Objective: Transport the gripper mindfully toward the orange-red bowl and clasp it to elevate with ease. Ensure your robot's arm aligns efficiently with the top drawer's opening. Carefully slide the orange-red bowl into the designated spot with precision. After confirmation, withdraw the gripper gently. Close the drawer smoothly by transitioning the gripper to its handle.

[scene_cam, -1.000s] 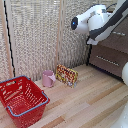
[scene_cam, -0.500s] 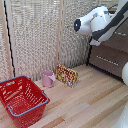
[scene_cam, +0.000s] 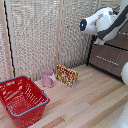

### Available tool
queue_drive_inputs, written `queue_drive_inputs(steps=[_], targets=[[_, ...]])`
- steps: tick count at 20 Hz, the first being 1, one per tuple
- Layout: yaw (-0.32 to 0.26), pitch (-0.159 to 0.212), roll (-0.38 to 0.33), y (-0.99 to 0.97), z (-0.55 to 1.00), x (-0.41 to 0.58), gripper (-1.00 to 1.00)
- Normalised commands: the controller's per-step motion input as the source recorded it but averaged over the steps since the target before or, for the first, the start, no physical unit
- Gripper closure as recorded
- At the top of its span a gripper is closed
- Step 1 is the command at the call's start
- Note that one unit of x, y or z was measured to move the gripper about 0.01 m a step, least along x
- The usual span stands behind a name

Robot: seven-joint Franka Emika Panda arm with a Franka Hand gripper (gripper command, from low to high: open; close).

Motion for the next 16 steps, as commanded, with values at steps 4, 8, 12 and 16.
queue_drive_inputs(steps=[4, 8, 12, 16], targets=[[0.011, 0.026, 0.028, -0.1, 0.05, 0.05, -1.0], [0.007, 0.013, 0.008, -0.01, 0.2, 0.004, -1.0], [0.0, 0.076, 0.001, -0.02, 0.31, 0.034, -1.0], [-0.012, 0.112, -0.015, 0.28, 0.16, 0.072, -1.0]])
